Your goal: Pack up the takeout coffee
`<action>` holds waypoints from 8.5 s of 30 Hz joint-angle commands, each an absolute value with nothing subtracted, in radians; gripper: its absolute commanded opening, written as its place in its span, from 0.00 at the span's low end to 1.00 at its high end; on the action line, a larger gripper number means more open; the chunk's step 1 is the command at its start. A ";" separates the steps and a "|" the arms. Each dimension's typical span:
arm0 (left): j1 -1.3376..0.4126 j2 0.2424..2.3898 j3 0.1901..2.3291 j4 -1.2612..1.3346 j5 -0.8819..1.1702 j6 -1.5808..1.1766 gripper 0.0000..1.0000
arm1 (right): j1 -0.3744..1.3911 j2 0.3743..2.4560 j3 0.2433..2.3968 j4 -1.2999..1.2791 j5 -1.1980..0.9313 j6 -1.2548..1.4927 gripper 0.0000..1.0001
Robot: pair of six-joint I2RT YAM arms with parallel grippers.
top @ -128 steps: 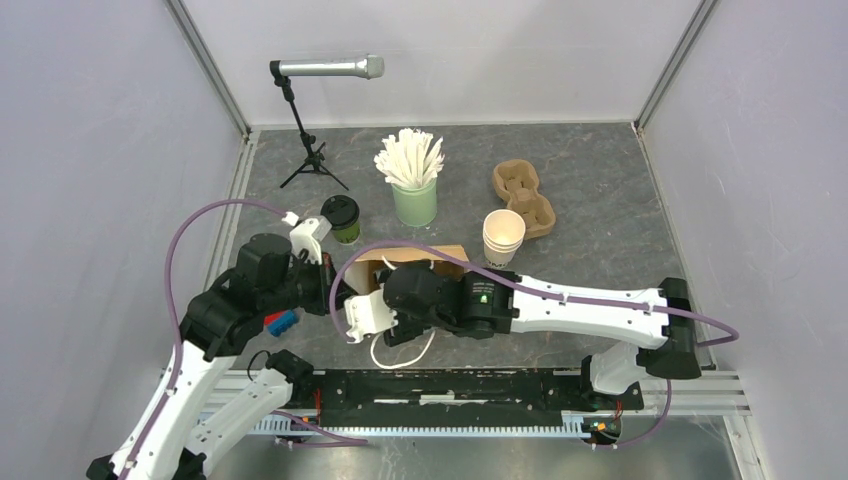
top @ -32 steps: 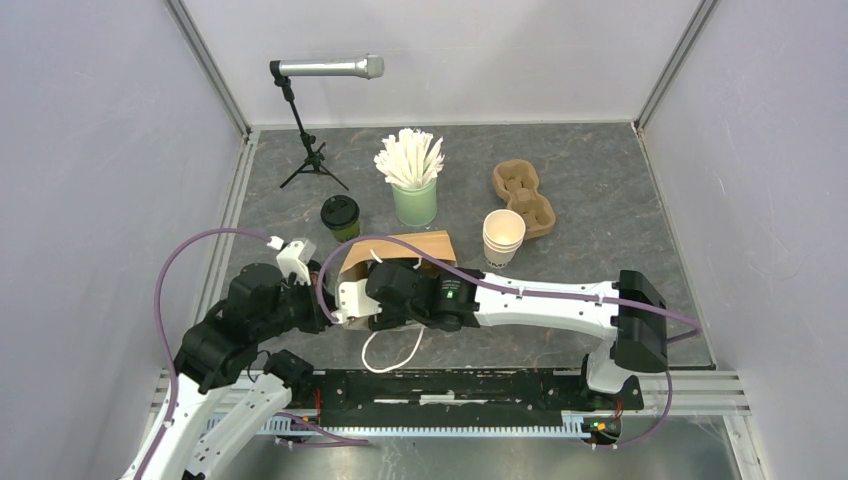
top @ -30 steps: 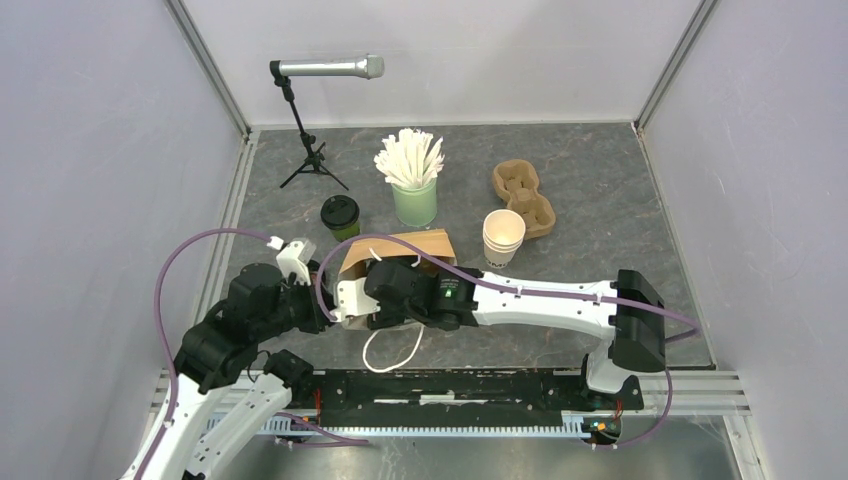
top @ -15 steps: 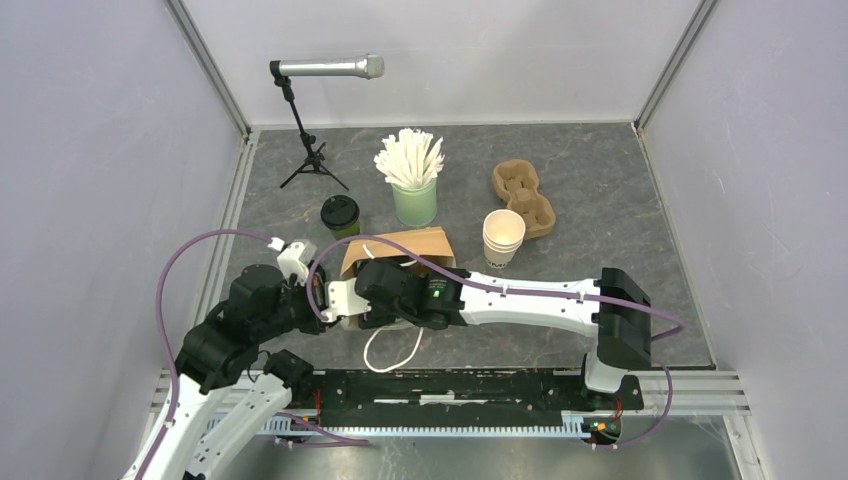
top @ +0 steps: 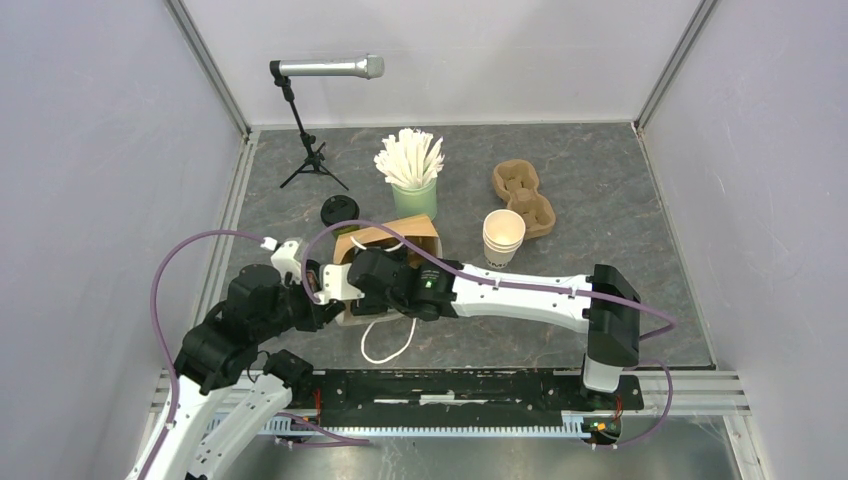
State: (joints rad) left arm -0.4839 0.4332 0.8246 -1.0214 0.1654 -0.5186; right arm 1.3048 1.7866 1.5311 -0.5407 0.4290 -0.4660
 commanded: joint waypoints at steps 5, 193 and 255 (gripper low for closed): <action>-0.496 0.426 0.848 -1.030 0.193 -0.571 0.02 | 1.290 1.806 1.550 -0.458 0.497 -0.356 0.67; -0.488 0.580 0.754 -0.725 0.389 -0.682 0.56 | 1.273 1.477 1.264 -0.455 0.298 -0.448 0.67; -0.488 0.563 0.697 -0.616 0.412 -0.657 0.02 | 1.200 1.668 1.399 -0.461 0.399 -0.606 0.67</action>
